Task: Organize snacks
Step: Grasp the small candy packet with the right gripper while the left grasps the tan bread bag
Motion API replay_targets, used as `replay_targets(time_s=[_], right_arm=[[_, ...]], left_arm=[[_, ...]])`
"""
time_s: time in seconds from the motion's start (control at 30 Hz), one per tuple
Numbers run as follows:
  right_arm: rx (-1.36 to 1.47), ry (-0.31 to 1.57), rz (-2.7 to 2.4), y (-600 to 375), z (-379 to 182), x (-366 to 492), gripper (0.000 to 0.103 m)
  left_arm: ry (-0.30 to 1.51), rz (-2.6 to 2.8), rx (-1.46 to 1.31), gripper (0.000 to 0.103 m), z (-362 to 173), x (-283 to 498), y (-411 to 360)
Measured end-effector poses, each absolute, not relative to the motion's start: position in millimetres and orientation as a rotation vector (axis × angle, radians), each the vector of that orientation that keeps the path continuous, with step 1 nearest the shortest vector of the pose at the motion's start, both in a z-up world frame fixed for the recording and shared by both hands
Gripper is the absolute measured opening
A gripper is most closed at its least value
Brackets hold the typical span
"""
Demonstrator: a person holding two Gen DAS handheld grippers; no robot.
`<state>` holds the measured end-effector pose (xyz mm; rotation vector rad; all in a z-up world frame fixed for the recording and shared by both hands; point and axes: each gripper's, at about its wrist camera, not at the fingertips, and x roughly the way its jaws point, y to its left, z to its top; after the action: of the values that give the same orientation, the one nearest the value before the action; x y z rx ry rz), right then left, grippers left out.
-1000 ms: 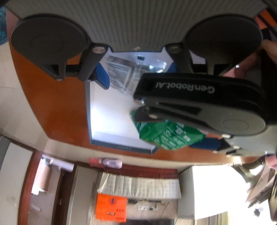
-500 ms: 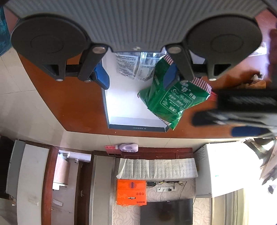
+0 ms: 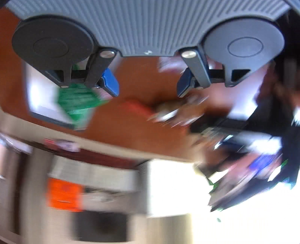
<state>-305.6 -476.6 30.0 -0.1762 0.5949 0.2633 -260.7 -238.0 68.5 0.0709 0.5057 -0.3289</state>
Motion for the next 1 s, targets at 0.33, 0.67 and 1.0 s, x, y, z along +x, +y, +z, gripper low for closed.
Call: replay_targets(time_s=[0.33, 0.67, 1.0], right_arm=[[-0.482, 0.672, 0.331, -418, -9, -262, 0.069], [-0.339, 0.774, 0.259, -426, -14, -226, 0.024], [-0.249, 0.811, 0.211, -444, -13, -240, 0.023]], left_arm=[[0.556, -0.286, 0.050, 0.102, 48, -244, -196], [0.598, -0.384, 0.095, 0.102, 38, -238, -216], [0.621, -0.426, 0.081, 0.101, 27, -206, -250]])
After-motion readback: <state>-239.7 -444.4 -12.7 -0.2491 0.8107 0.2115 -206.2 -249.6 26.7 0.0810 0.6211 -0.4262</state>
